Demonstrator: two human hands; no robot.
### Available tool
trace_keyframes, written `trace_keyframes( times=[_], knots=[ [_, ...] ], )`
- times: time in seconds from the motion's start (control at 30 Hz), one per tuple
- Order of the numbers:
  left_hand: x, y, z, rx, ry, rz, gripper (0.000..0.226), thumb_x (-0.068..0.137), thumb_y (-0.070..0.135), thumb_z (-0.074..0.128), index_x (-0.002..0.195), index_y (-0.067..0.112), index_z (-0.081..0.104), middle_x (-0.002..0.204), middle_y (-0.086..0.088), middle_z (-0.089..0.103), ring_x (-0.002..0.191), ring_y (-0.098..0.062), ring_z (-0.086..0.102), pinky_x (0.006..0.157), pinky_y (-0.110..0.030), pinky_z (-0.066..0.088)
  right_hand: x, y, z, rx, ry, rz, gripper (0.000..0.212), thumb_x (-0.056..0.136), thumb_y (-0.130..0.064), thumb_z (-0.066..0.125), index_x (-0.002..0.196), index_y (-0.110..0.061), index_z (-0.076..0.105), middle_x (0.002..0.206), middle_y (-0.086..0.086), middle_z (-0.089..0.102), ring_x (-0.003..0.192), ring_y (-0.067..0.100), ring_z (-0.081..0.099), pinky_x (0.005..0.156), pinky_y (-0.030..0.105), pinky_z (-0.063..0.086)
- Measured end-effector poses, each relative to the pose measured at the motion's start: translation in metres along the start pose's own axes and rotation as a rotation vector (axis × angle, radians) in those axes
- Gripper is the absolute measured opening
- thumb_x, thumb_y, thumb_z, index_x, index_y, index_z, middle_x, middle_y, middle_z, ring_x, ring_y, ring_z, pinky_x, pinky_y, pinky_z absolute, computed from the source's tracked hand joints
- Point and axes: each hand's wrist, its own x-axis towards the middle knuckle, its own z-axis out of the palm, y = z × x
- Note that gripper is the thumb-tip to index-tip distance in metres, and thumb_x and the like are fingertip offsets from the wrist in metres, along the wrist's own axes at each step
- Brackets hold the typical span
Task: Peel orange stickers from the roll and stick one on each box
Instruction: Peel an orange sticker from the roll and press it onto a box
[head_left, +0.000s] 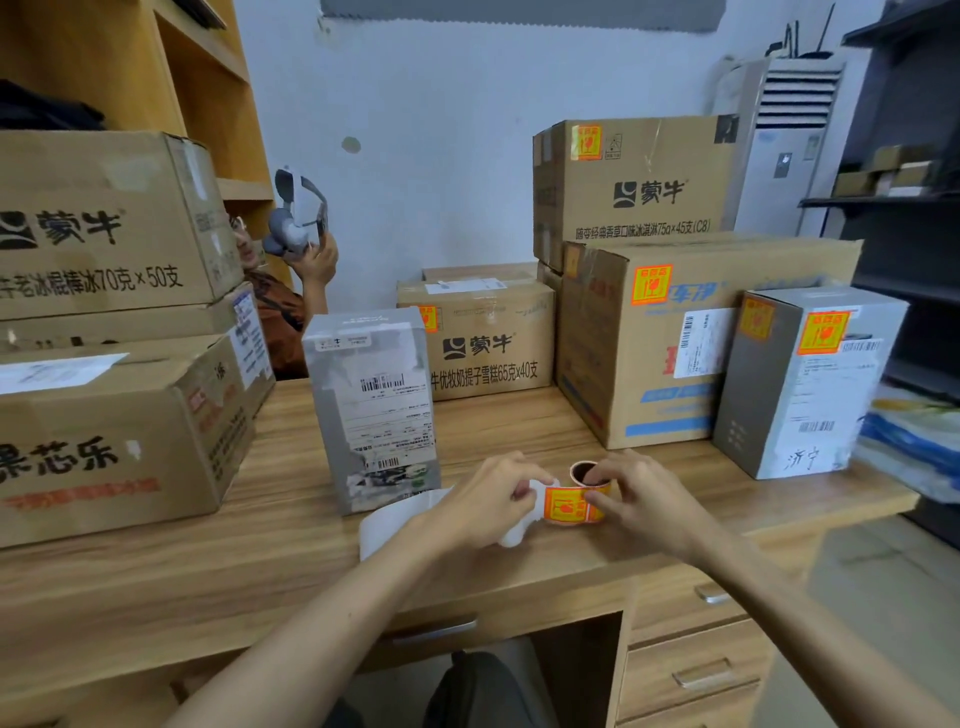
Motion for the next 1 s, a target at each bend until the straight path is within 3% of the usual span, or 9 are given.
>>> trace_keyframes(
  times=[0.1, 0.2, 0.33, 0.43, 0.57, 0.87, 1.0],
  knots=[
    [-0.002, -0.002, -0.001, 0.021, 0.002, 0.001, 0.029, 0.1, 0.011, 0.049, 0.113, 0.019, 0.074, 0.083, 0.009, 0.041, 0.079, -0.013, 0.044, 0.075, -0.035, 0.04, 0.001, -0.001, 0.005, 0.018, 0.011, 0.03, 0.012, 0.09, -0.03, 0.069, 0.1, -0.023, 0.07, 0.099, -0.009, 0.065, 0.097, 0.014, 0.058, 0.082, 0.031, 0.046],
    [-0.002, -0.003, 0.001, 0.001, 0.033, -0.003, 0.026, 0.1, 0.015, 0.053, 0.111, 0.019, 0.076, 0.082, 0.011, 0.043, 0.078, -0.011, 0.046, 0.074, -0.031, 0.04, 0.0, -0.004, 0.009, 0.017, 0.035, 0.034, 0.009, 0.091, -0.029, 0.068, 0.097, -0.021, 0.069, 0.098, -0.007, 0.065, 0.097, 0.017, 0.058, 0.081, 0.032, 0.045],
    [-0.004, -0.002, 0.001, -0.059, 0.051, -0.004, 0.02, 0.099, 0.019, 0.058, 0.102, 0.019, 0.077, 0.088, 0.001, 0.052, 0.077, -0.012, 0.049, 0.076, -0.031, 0.042, -0.011, -0.014, 0.013, -0.083, 0.162, 0.006, 0.017, 0.09, -0.032, 0.068, 0.102, -0.022, 0.062, 0.102, -0.006, 0.055, 0.086, 0.016, 0.055, 0.072, 0.029, 0.044],
    [-0.004, -0.001, 0.002, -0.091, 0.049, -0.019, 0.02, 0.1, 0.018, 0.057, 0.102, 0.02, 0.078, 0.089, -0.001, 0.053, 0.078, -0.013, 0.05, 0.077, -0.031, 0.042, -0.023, -0.027, 0.019, -0.127, 0.263, -0.047, 0.02, 0.086, -0.031, 0.071, 0.094, -0.022, 0.055, 0.096, -0.006, 0.048, 0.076, 0.014, 0.049, 0.064, 0.026, 0.041],
    [-0.005, 0.002, 0.002, -0.115, 0.008, -0.025, 0.023, 0.102, 0.023, 0.055, 0.101, 0.02, 0.078, 0.092, -0.006, 0.055, 0.083, -0.018, 0.053, 0.081, -0.036, 0.045, -0.027, -0.042, 0.035, -0.147, 0.285, -0.102, 0.018, 0.084, -0.031, 0.072, 0.089, -0.019, 0.06, 0.092, -0.006, 0.049, 0.075, 0.007, 0.041, 0.065, 0.022, 0.036],
    [-0.006, 0.009, 0.0, -0.136, -0.019, -0.003, 0.024, 0.104, 0.021, 0.055, 0.107, 0.013, 0.077, 0.097, -0.012, 0.057, 0.085, -0.019, 0.054, 0.076, -0.025, 0.039, -0.02, -0.042, 0.046, -0.041, 0.313, 0.015, 0.026, 0.091, -0.044, 0.057, 0.083, -0.02, 0.064, 0.089, -0.007, 0.05, 0.077, 0.012, 0.049, 0.067, 0.027, 0.039],
    [-0.008, 0.01, -0.002, -0.152, -0.027, 0.03, 0.024, 0.104, 0.021, 0.054, 0.105, 0.013, 0.077, 0.096, -0.01, 0.055, 0.079, -0.011, 0.049, 0.071, -0.019, 0.036, -0.022, -0.042, 0.045, -0.001, 0.332, 0.037, 0.02, 0.091, -0.04, 0.063, 0.082, -0.022, 0.064, 0.086, -0.009, 0.052, 0.075, 0.008, 0.045, 0.068, 0.026, 0.038]
  ],
)
